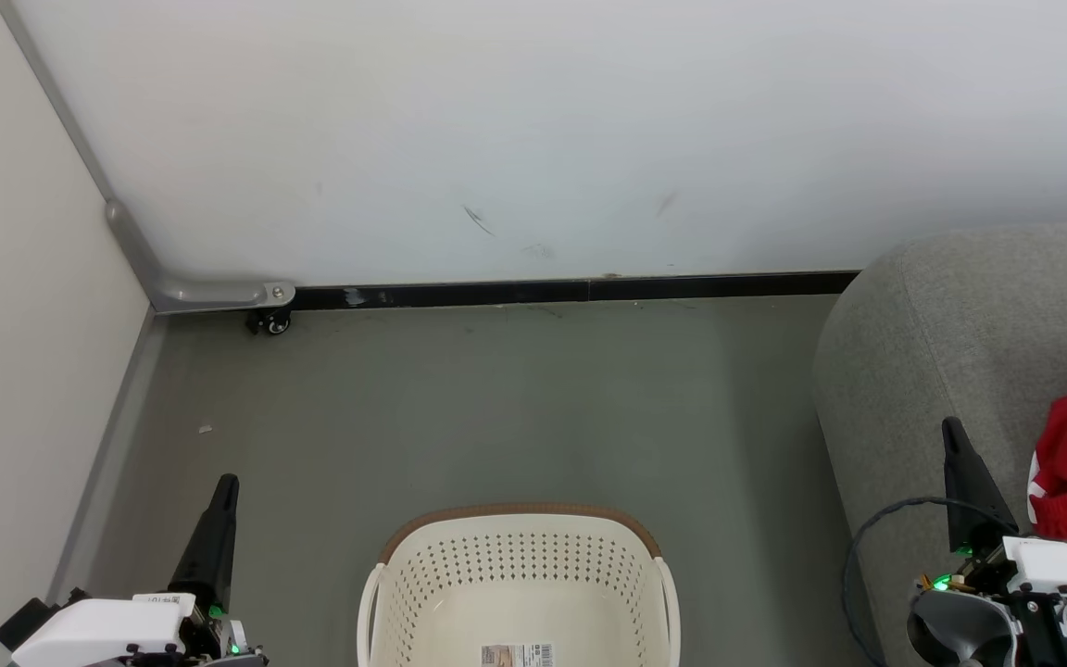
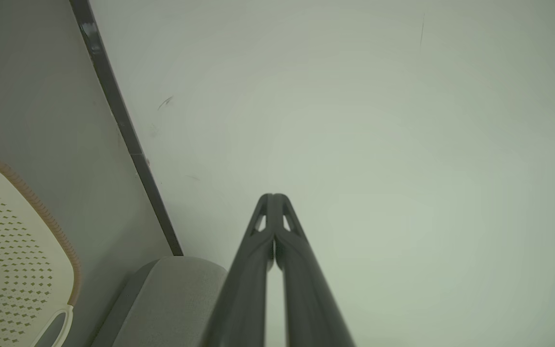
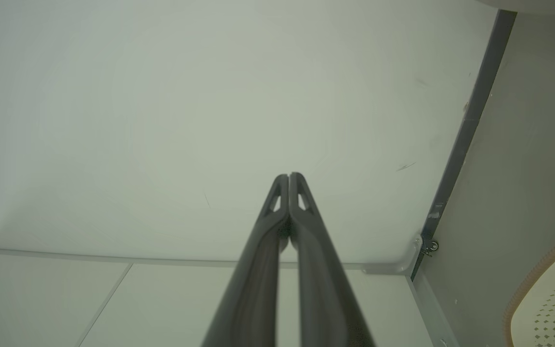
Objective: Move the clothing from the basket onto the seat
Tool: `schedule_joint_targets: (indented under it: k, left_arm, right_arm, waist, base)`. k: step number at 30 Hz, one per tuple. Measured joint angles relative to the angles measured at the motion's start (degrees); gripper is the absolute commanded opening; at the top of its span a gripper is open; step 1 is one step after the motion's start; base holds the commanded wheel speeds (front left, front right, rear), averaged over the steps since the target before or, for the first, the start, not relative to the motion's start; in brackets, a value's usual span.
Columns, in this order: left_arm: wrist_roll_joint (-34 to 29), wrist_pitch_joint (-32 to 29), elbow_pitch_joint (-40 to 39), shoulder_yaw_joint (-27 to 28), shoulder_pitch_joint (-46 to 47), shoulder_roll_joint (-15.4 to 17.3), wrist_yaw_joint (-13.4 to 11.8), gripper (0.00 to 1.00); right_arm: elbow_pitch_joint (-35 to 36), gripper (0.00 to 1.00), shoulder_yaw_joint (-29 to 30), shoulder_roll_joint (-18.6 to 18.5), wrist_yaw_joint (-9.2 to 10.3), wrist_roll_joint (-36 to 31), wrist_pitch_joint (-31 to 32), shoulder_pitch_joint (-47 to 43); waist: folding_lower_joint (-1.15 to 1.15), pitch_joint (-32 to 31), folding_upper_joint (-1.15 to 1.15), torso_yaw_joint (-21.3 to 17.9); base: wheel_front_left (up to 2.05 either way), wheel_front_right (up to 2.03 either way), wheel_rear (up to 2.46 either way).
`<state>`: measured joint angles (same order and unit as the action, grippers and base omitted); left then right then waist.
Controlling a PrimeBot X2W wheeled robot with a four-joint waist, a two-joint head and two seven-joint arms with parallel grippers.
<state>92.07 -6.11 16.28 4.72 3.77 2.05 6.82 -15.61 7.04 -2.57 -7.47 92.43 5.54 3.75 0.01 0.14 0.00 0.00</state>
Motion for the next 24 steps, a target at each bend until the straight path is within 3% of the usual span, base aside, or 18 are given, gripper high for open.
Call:
schedule_joint_targets:
  k: [24]
  left_arm:
    - [0.0, 0.0, -0.01, 0.0, 0.01, 0.0, 0.0, 0.0]
  right_arm:
    - [0.0, 0.0, 0.02, 0.0, 0.0, 0.0, 0.01, 0.0]
  waist:
    - [0.0, 0.01, 0.0, 0.0]
  base:
    - [0.0, 0.0, 0.0]
